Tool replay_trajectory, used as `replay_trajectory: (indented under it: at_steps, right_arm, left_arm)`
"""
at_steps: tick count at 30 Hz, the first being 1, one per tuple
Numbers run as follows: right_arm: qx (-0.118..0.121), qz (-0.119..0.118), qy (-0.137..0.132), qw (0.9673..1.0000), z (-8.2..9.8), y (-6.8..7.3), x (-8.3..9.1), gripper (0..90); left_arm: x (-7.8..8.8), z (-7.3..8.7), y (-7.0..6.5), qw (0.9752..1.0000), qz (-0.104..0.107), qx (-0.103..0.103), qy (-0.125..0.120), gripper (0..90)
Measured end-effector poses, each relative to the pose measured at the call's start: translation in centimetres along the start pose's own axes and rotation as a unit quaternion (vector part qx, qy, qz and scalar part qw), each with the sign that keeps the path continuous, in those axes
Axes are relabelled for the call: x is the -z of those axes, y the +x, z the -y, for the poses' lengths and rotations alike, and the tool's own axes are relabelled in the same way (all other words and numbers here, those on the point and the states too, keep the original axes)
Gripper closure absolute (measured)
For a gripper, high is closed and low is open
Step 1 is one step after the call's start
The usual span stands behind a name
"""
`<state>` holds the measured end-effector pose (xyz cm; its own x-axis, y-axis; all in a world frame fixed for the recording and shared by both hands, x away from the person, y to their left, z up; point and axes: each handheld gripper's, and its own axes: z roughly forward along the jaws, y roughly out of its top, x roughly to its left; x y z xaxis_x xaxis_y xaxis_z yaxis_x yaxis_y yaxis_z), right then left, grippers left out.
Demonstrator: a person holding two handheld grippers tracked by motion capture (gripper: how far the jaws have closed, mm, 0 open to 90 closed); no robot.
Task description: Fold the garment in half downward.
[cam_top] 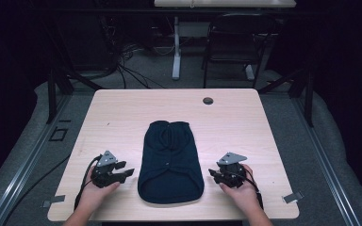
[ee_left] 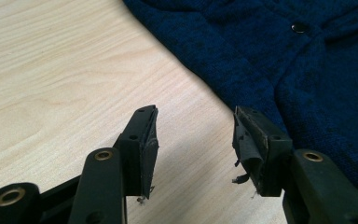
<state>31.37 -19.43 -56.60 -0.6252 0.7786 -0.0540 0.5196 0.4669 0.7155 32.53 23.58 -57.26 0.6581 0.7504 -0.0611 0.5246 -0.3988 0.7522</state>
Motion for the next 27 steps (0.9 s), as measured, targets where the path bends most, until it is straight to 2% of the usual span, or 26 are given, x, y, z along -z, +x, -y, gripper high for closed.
replay_trajectory:
  at_steps: [6, 8, 10, 11, 14, 15, 16, 17, 18, 20, 21, 22, 23, 25, 26, 27]
  right_arm:
    - [0.007, -0.017, 0.003, 0.9998, -0.2, -0.1, -0.2, 53.8]
    - [0.018, -0.027, 0.014, 0.9994, -0.6, -0.1, -0.7, 53.8]
    - [0.024, -0.032, 0.023, 0.9989, -1.2, -0.1, -1.0, 55.0]
    - [0.026, -0.036, 0.023, 0.9988, -1.5, -0.2, -1.0, 56.4]
    - [0.033, -0.041, 0.024, 0.9983, -2.3, -0.2, -1.2, 58.8]
    - [0.038, -0.044, 0.024, 0.998, -2.8, -0.3, -1.3, 60.0]
    - [0.061, -0.039, 0.032, 0.9969, -3.9, -0.2, -1.8, 60.7]
    - [0.061, -0.039, 0.032, 0.9969, -3.9, -0.2, -1.8, 60.7]
    - [0.07, -0.043, 0.043, 0.9957, -4.9, -0.3, -2.6, 61.6]
    - [0.072, -0.046, 0.045, 0.9953, -5.4, -0.4, -3.1, 61.9]
    - [0.069, -0.052, 0.054, 0.9948, -6.4, -0.4, -4.1, 63.0]
    - [0.069, -0.052, 0.054, 0.9948, -6.4, -0.4, -4.1, 63.0]
    - [0.064, -0.058, 0.05, 0.995, -7.4, -0.5, -5.1, 65.0]
    - [0.066, -0.058, 0.052, 0.9948, -7.8, -0.5, -5.4, 65.7]
    - [0.066, -0.059, 0.05, 0.9948, -8.7, -0.6, -6.3, 66.2]
    - [0.066, -0.059, 0.05, 0.9948, -8.7, -0.6, -6.3, 66.2]
  left_arm:
    - [-0.1, -0.1, 0.0, 1.0, 0.008, 0.002, 0.003, 50.7]
    - [-0.4, -0.3, 0.0, 0.9998, 0.019, 0.007, 0.008, 51.6]
    - [-1.0, -0.7, -0.4, 0.9994, 0.019, -0.011, 0.028, 52.7]
    - [-1.3, -1.3, -0.5, 0.9991, 0.02, -0.02, 0.032, 52.8]
    - [-1.6, -2.2, -0.5, 0.999, 0.032, -0.016, 0.026, 54.3]
    - [-2.0, -2.8, -0.5, 0.9989, 0.033, -0.019, 0.027, 55.1]
    - [-2.3, -3.3, -0.5, 0.9989, 0.028, -0.025, 0.028, 56.0]
    - [-2.5, -3.8, -0.5, 0.9988, 0.025, -0.028, 0.03, 56.0]
    - [-3.0, -4.3, -0.4, 0.9988, 0.023, -0.03, 0.031, 58.1]
    - [-4.0, -5.4, -0.2, 0.9984, 0.038, -0.021, 0.036, 59.3]
    - [-4.6, -5.9, -0.2, 0.9983, 0.038, -0.026, 0.036, 61.5]
    - [-5.1, -6.3, -0.2, 0.9979, 0.034, -0.034, 0.043, 61.5]
    - [-5.7, -6.8, -0.2, 0.9976, 0.027, -0.041, 0.049, 62.2]
    - [-7.0, -7.7, -0.1, 0.9976, 0.019, -0.043, 0.05, 62.3]
    - [-7.0, -7.7, -0.1, 0.9976, 0.019, -0.043, 0.05, 62.2]
    - [-7.3, -7.9, 0.1, 0.9977, 0.017, -0.044, 0.049, 62.2]
